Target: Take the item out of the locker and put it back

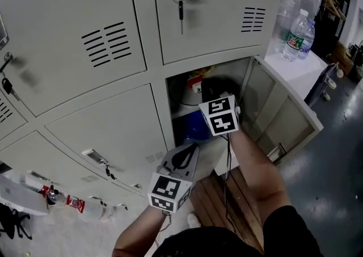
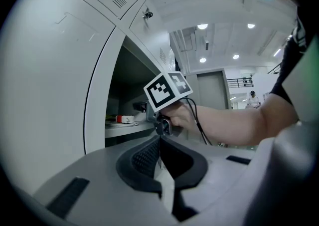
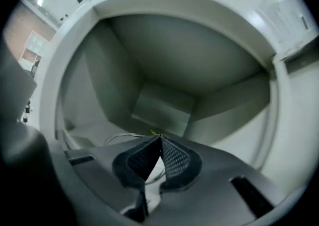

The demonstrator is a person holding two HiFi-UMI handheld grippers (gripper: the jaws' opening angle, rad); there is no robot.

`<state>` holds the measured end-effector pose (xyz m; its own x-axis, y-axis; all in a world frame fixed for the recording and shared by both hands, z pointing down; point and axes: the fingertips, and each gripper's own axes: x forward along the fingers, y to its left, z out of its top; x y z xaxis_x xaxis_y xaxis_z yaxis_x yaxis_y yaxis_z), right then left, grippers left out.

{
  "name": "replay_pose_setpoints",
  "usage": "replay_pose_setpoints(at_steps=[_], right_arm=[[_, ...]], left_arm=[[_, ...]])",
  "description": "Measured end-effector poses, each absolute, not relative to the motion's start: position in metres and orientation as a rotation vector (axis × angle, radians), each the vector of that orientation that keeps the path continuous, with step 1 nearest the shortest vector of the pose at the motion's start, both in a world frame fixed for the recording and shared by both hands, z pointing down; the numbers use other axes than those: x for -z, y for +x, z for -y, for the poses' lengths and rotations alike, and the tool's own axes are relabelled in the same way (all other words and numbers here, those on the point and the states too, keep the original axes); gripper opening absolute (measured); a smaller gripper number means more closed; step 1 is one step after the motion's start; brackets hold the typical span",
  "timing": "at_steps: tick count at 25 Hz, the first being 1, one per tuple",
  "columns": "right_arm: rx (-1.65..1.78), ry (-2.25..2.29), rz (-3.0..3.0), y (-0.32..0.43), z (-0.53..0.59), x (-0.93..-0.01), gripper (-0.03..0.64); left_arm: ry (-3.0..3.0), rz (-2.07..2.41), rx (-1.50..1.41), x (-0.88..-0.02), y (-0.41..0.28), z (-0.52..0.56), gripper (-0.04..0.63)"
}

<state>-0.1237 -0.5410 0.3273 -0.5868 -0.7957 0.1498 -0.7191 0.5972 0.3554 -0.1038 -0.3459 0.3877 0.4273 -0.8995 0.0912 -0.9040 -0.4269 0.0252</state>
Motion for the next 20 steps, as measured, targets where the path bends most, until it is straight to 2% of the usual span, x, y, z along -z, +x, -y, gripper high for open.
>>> replay_pose_setpoints(at_steps=[20], right_arm=[[0.038,1.287,2.671,-0.098,0.353,-0.374,0.000]], left_arm=[[2.597,1.526,-0.101,-0.412,-0.128,0.238,0.006]])
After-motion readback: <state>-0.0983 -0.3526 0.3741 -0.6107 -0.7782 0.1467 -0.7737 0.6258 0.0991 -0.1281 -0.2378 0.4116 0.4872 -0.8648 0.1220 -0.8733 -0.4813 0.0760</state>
